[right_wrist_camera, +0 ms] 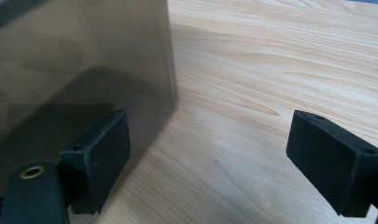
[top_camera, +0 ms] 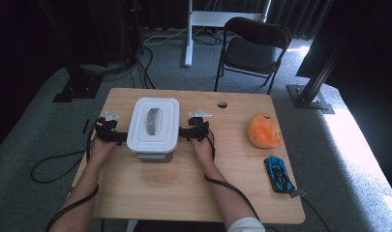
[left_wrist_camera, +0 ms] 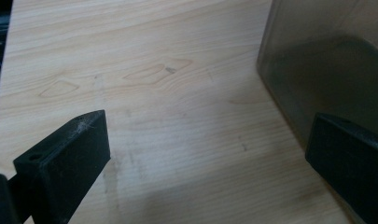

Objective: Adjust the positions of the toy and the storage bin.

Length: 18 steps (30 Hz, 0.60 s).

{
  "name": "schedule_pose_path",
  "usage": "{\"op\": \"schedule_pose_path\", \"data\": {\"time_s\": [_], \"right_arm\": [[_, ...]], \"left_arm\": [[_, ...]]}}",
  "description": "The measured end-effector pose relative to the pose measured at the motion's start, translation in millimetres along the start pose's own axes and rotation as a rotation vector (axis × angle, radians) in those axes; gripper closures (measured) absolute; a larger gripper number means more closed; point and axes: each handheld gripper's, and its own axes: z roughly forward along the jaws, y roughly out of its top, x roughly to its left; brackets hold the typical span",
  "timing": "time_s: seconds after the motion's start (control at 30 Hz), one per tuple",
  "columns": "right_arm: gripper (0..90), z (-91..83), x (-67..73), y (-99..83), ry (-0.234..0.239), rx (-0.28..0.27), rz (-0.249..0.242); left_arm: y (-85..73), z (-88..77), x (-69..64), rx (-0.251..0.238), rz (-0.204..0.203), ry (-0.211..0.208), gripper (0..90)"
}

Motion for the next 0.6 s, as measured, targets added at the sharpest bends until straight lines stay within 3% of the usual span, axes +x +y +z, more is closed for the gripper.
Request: {"op": "schedule_pose_path", "data": {"time_s": [0.2, 0.33, 0.43, 0.6], "right_arm": [[13.8, -0.3, 0.0, 0.7, -0.005, 0.003, -0.002], [14.3, -0.3, -0.8, 0.3, 0.005, 0.006, -0.012], [15.4, -0.8, -2.0, -0.4, 0.009, 0.008, -0.006], [16.2, -4.5, -2.5, -1.0, -0.005, -0.001, -0.023]], "left_arm": [[3.1, 2.6, -6.7, -0.007, 0.019, 0.007, 0.4], [3.1, 3.3, -7.1, -0.001, 0.013, -0.008, 0.4], [2.3, 4.9, -9.8, -0.003, 0.008, -0.043, 0.4], [1.3, 6.2, -14.5, -0.011, -0.004, -0.037, 0.5]]}}
